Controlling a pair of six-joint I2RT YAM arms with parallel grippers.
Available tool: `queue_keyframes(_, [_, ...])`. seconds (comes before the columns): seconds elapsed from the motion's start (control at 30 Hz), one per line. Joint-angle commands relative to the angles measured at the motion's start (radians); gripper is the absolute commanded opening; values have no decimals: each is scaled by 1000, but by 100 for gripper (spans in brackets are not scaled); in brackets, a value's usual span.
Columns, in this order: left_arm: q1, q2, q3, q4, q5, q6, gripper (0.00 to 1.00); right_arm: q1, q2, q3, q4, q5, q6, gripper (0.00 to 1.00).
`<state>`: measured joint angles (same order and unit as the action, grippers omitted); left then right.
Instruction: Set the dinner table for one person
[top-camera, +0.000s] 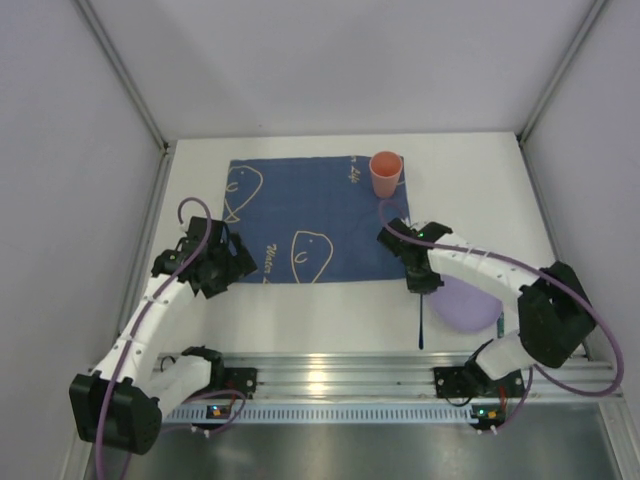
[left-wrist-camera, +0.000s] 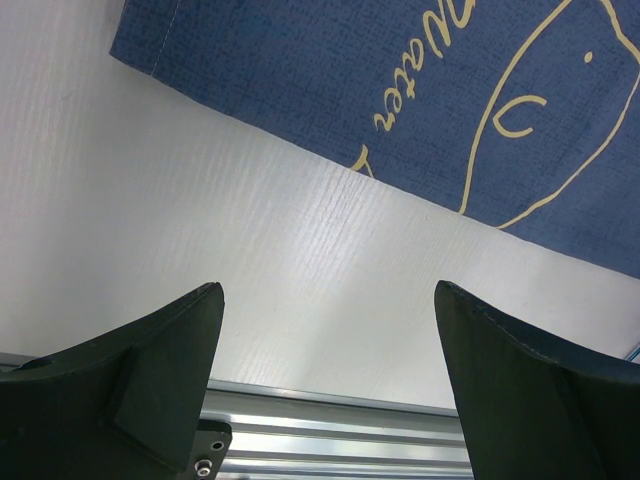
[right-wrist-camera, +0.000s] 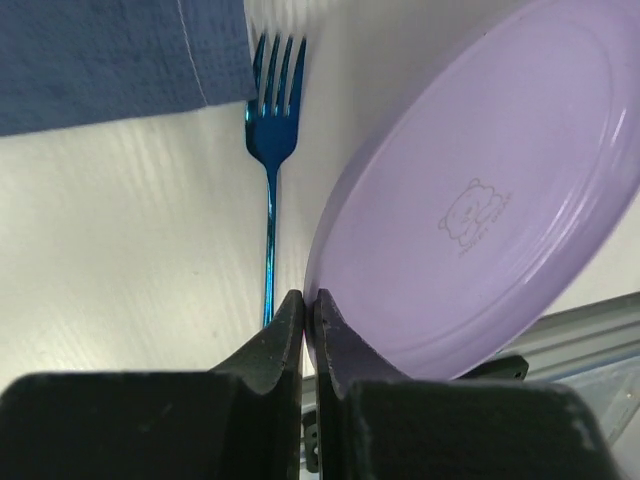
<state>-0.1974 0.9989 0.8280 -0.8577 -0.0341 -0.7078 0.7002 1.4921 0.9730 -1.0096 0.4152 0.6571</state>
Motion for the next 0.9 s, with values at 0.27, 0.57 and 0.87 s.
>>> queue_keyframes(0.27, [1, 23, 34, -7, 11, 17, 91, 85, -38, 564, -303, 279, 24, 0])
queue_keyframes(0.57, [0, -5, 88, -78, -23, 22, 91, 418, 465, 1203, -188, 278, -245, 0])
queue_keyframes(0.87, [0, -152, 72, -165, -12, -50, 91, 421, 858, 1511, 66, 246, -476, 0])
